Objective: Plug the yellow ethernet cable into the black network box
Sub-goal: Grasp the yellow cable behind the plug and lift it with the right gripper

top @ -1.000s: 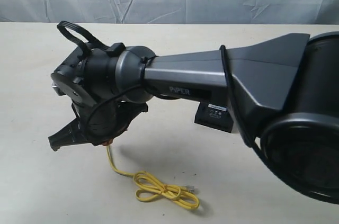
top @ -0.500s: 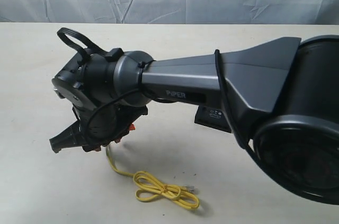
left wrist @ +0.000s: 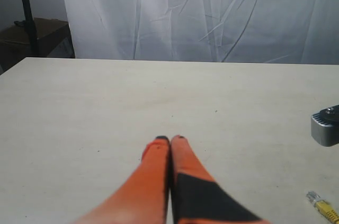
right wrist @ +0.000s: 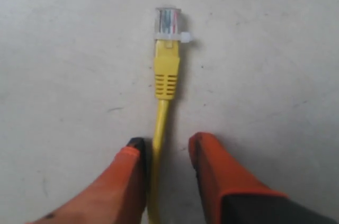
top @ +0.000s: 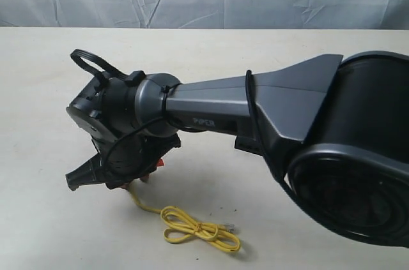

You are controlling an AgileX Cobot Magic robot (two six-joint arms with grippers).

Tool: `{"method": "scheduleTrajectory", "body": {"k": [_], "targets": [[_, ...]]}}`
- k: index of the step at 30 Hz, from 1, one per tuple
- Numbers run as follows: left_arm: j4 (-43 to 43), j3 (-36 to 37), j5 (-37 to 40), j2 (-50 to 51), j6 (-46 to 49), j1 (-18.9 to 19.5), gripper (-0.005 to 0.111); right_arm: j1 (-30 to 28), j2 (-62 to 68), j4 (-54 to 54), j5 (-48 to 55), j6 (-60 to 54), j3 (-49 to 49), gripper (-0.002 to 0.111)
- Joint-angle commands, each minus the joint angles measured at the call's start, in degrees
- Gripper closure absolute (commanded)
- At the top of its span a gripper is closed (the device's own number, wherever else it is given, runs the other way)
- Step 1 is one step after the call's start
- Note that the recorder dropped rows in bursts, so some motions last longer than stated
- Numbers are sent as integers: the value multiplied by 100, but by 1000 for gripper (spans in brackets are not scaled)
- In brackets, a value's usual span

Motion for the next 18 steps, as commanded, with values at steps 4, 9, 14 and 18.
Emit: {"method": "scheduleTrajectory", "body": {"k": [4, 9, 14, 18], "targets": [[35, 31, -2, -28, 0, 15, 107, 1, 16, 15, -12, 24, -37, 108], [35, 31, -2, -28, 0, 15, 107, 1, -14, 89, 103, -144, -37, 108], [35, 31, -2, -28, 0, 15, 107, 1, -309, 64, 638, -784, -37, 109], [35, 31, -2, -28, 0, 15, 107, -10, -744, -120, 803, -990, 333, 109]]}}
